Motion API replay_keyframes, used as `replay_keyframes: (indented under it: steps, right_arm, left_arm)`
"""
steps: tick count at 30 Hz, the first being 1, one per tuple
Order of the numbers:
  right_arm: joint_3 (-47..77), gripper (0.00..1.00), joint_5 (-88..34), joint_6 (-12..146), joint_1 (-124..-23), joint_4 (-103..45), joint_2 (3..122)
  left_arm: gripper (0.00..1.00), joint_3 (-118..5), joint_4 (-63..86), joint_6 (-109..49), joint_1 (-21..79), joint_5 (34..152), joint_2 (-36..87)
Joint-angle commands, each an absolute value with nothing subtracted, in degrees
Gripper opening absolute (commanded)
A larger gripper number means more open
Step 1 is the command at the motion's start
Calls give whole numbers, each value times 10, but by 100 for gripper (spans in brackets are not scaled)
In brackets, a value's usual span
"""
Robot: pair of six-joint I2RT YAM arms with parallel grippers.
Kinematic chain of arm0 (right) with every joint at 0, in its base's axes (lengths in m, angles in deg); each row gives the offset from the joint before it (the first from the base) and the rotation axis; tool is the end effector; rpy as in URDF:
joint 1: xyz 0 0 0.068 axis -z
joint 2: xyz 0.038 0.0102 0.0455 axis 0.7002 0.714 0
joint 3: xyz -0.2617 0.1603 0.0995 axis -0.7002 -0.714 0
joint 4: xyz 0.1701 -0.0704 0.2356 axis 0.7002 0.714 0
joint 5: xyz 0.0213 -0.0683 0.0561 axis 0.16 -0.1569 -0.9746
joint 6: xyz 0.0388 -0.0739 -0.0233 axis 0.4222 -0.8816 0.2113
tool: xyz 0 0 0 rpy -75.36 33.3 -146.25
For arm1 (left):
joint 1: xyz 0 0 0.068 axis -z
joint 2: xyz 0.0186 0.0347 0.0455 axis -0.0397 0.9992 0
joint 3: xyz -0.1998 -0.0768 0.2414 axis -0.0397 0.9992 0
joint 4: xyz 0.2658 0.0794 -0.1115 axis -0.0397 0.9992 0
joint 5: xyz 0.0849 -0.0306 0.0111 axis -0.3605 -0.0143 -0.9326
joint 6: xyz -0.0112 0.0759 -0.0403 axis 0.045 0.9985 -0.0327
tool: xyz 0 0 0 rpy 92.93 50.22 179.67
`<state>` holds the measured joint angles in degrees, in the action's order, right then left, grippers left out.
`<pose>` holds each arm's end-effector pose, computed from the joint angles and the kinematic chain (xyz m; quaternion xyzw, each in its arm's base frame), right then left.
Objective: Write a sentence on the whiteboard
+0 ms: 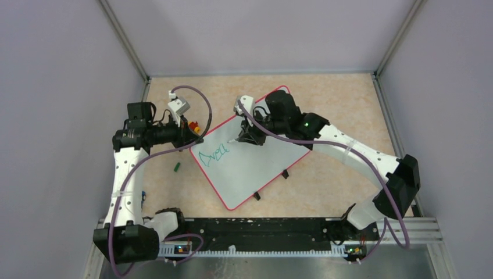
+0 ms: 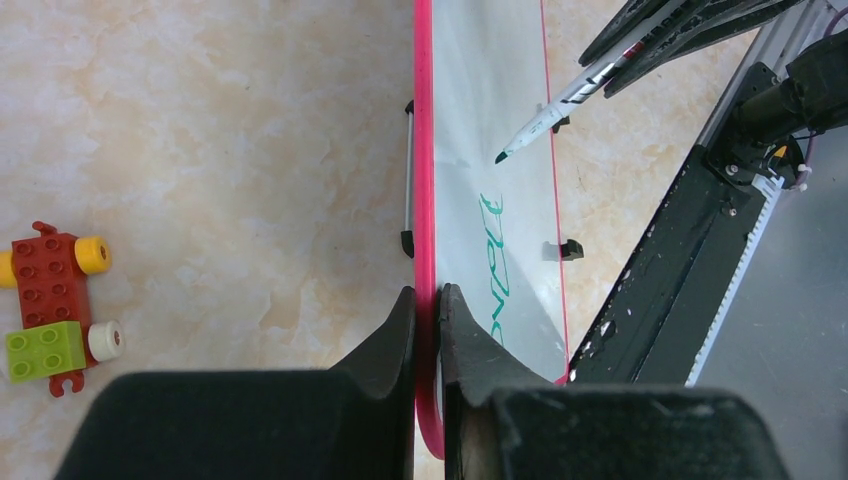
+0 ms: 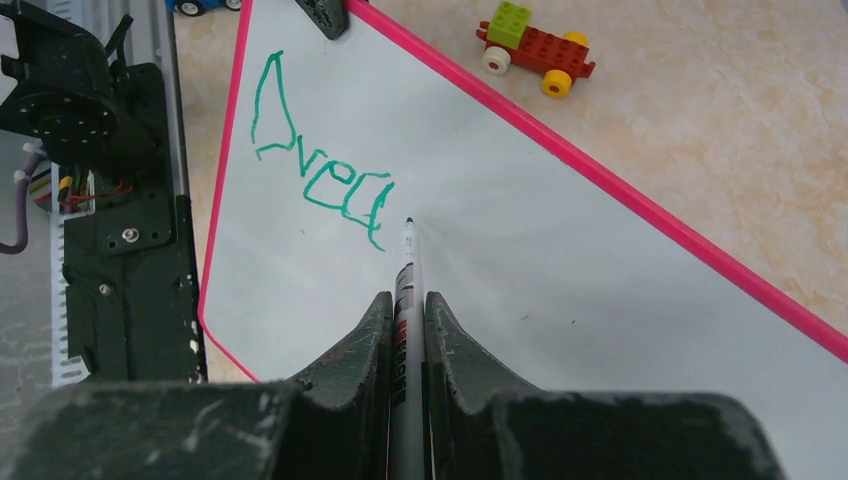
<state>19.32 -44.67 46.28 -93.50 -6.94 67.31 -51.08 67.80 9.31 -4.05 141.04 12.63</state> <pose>0.2455 0.3328 0.3912 -0.5329 0.6551 0.3296 0.4222 0.2345 -0.0381 0.3832 0.3124 0.7853 -0.3360 0.4156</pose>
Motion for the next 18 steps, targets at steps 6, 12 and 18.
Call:
replay_keyframes:
  steps: [6, 12, 18]
  right_arm:
    - [197, 0, -450, 455, -933, -99, 686]
    - [179, 0, -446, 453, -933, -102, 685]
    - [151, 0, -446, 453, -933, -104, 669]
  left_arm:
    - [0, -506, 663, 111, -35, 1399, 108]
    - [0, -506, 664, 110, -34, 1402, 106]
    - [0, -505, 663, 112, -33, 1400, 104]
